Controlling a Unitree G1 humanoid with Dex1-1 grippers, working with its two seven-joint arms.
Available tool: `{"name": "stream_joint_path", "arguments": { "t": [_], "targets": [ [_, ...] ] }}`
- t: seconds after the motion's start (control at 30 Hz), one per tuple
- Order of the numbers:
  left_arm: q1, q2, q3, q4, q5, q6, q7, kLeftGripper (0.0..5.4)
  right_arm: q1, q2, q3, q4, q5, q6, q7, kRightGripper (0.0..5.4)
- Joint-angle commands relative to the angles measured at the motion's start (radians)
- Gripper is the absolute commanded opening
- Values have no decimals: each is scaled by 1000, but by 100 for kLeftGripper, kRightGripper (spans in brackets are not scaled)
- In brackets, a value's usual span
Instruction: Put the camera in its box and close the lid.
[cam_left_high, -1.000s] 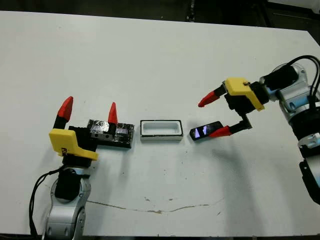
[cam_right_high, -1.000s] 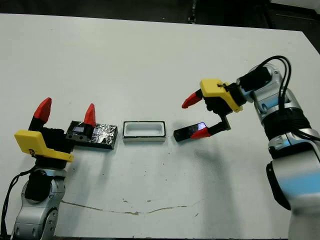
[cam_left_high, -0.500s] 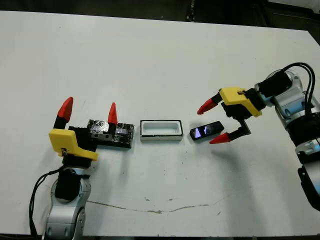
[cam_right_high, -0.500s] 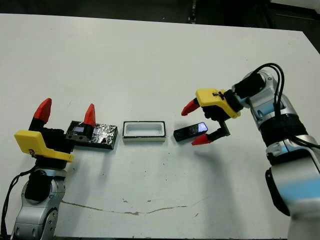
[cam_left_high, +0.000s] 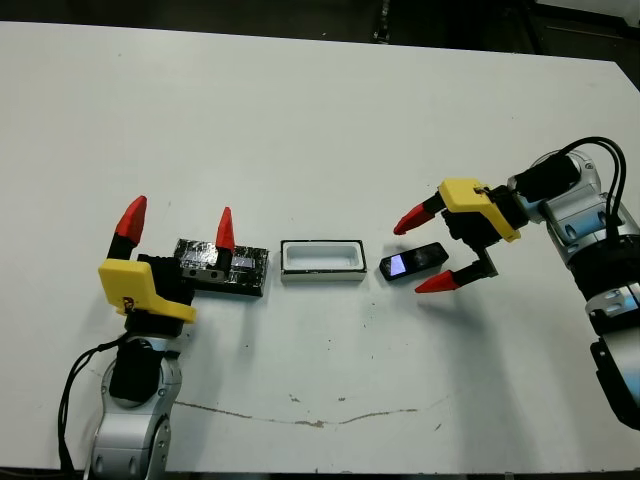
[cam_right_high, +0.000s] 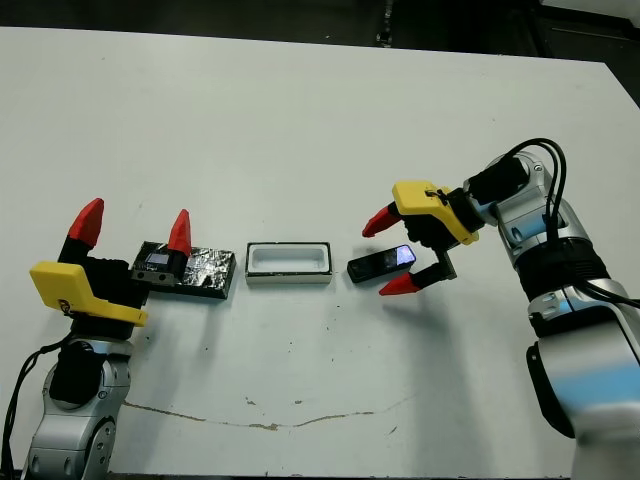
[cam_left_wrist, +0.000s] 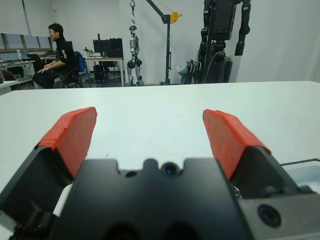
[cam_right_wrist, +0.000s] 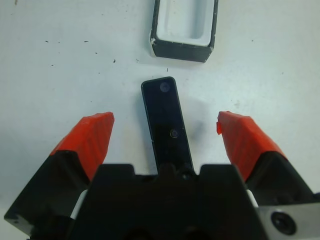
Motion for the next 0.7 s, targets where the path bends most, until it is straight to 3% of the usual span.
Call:
{"name": "stream_joint_path", "arguments": {
  "t": [0.03, 0.27, 0.5, 0.7],
  "targets": [
    [15, 1, -4, -2, 5, 9, -1, 540, 29, 5, -3, -6, -20, 32, -25, 498],
    [15, 2, -3, -2, 8, 5, 0, 540, 63, 18, -31, -43, -7, 159, -74, 391],
    [16, 0, -1, -2, -2, 10, -1, 540, 85, 25, -50, -40, -4, 109, -95, 283],
    [15, -1, -1, -3, 12, 14, 9, 540, 90, 24, -52, -55, -15, 125, -118, 190]
  ]
}}
